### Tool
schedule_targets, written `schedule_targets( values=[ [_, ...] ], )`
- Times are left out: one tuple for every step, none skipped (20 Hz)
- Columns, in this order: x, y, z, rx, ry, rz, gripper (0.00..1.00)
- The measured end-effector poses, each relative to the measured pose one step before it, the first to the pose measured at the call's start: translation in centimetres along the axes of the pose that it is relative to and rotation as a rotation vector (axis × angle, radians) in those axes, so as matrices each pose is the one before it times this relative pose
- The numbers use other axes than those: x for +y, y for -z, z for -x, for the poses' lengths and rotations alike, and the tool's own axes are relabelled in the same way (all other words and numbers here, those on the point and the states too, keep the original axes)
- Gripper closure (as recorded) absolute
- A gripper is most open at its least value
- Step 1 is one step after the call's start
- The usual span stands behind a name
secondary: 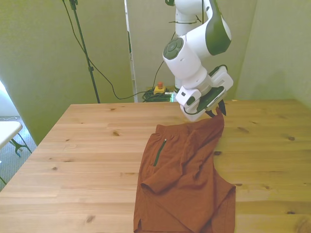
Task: Unfold the shorts
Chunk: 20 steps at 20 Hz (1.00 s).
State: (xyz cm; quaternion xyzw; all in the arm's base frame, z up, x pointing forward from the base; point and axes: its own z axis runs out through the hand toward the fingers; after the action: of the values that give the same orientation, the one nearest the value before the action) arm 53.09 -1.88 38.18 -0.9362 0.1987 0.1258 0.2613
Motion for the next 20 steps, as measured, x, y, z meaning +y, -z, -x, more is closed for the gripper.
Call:
schedule_targets(
  values=[
    [-0.594,-0.035,0.201,0.00151,0.00449,-0.00016,0.0],
    [-0.904,-0.088,0.282,0.00238,0.0085,-0.00207,0.0],
    [-1.145,-0.151,0.343,0.00295,0.00821,-0.0051,0.0],
    [-1.2,-0.347,0.403,-0.00247,0.00871,-0.00343,0.0],
    [-1.105,-0.584,0.461,-0.00983,0.00803,-0.00286,0.0],
    [-0.95,-0.691,0.427,-0.01086,0.00831,0.00041,0.0],
    [-0.849,-0.724,0.422,-0.01142,0.00618,0.0008,0.0],
    [-0.666,-0.543,0.328,-0.00164,-0.00432,0.00015,0.0],
    [-0.411,-0.134,0.14,0.03036,-0.01752,0.00568,0.0],
    [-0.148,0.408,-0.055,0.04781,-0.02132,0.00851,0.0],
    [0.239,1.061,-0.236,0.04652,-0.02702,0.00959,0.0],
    [0.728,1.703,-0.721,0.04366,-0.0312,0.01165,0.0],
    [1.069,2.392,-1.504,0.05068,-0.03708,0.00517,0.0],
    [1.334,2.698,-2.33,0.05494,-0.04296,-0.00066,0.0],
    [1.316,2.09,-2.542,0.04822,-0.04476,-0.00134,0.0],
    [1.284,1.518,-2.693,0.04208,-0.04217,0.00096,0.0],
    [1.023,0.869,-2.563,0.03955,-0.04694,0.00212,0.0],
    [0.799,0.464,-2.388,0.03061,-0.04495,0.00287,0.0],
    [0.506,0.171,-2.105,0.0278,-0.04483,0.00734,0.0],
    [0.303,-0.033,-1.922,0.02757,-0.0444,0.00899,0.0]
  ],
)
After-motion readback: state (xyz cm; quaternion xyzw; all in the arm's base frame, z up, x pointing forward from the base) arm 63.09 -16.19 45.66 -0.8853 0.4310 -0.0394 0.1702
